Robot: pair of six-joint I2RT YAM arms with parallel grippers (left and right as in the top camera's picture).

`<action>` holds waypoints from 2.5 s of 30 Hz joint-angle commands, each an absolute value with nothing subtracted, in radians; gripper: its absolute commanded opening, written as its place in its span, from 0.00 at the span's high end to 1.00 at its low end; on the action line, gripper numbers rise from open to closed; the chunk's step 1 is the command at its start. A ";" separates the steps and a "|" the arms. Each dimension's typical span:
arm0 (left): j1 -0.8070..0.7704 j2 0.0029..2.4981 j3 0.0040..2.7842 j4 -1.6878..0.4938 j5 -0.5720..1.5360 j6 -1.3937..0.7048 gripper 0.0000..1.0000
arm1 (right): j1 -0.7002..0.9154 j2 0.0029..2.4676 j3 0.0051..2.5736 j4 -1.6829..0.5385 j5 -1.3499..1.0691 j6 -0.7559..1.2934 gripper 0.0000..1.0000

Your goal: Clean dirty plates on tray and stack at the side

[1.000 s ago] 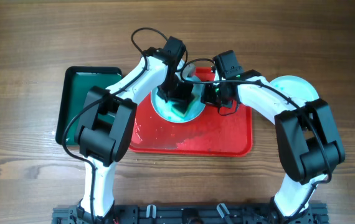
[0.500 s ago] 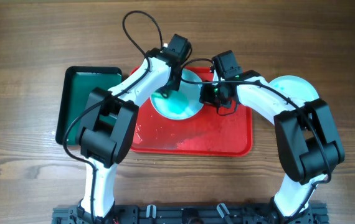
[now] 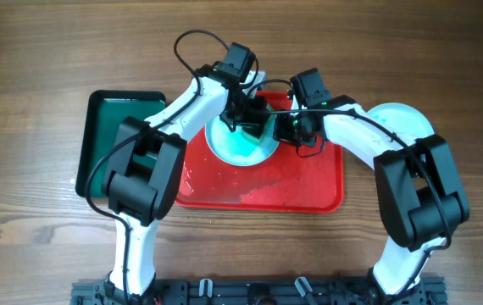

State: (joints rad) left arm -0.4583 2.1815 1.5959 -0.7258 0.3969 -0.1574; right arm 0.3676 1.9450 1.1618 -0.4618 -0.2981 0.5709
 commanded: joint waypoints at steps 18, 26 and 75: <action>-0.095 2.035 1.622 -0.965 0.488 -0.165 0.96 | 0.368 1.638 1.155 -0.656 0.039 0.392 0.96; -0.146 2.036 1.622 -0.962 0.299 -0.294 0.96 | 0.527 1.401 1.155 -0.780 0.672 0.366 0.96; -0.155 2.036 1.621 -0.962 0.286 -0.300 0.96 | -0.310 1.399 1.019 -0.777 -0.038 0.422 0.96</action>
